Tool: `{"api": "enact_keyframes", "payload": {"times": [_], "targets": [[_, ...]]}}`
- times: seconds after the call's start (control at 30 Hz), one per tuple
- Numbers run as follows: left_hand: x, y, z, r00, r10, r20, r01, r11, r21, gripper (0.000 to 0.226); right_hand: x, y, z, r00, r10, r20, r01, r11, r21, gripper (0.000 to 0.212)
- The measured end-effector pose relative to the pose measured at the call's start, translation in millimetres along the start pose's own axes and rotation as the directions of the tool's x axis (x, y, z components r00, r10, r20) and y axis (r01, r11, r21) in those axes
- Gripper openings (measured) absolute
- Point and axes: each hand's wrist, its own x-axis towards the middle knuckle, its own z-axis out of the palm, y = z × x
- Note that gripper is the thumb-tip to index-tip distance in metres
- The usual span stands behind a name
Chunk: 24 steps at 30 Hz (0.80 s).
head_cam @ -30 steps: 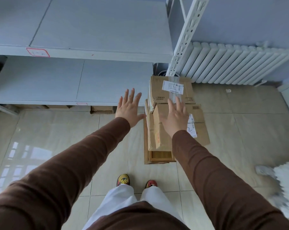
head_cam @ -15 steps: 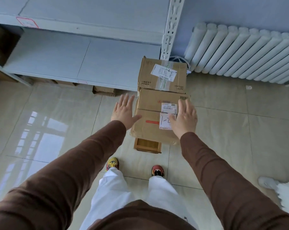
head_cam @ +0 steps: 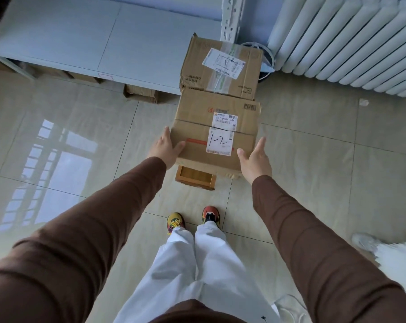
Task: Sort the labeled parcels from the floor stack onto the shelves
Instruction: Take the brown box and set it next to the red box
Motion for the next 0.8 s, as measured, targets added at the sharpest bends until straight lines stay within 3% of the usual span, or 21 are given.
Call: {"api": "enact_keyframes", "payload": {"times": [0.2, 0.47, 0.8], "targets": [[-3, 3, 12, 0.999, -0.031, -0.027, 0.027, 0.987, -0.158, 0.067, -1, -1, 8, 0.999, 0.015, 0.037, -0.019, 0.994, 0.107, 0.079], [-33, -15, -5, 0.988, -0.059, -0.141, 0.030, 0.980, -0.199, 0.064, -31, -17, 13, 0.999, -0.044, -0.016, 0.046, 0.984, 0.171, 0.080], [-78, -84, -103, 0.910, -0.152, -0.385, 0.015, 0.942, -0.335, 0.064, -83, -135, 38, 0.963, -0.270, 0.009, 0.262, 0.942, 0.208, 0.078]]}}
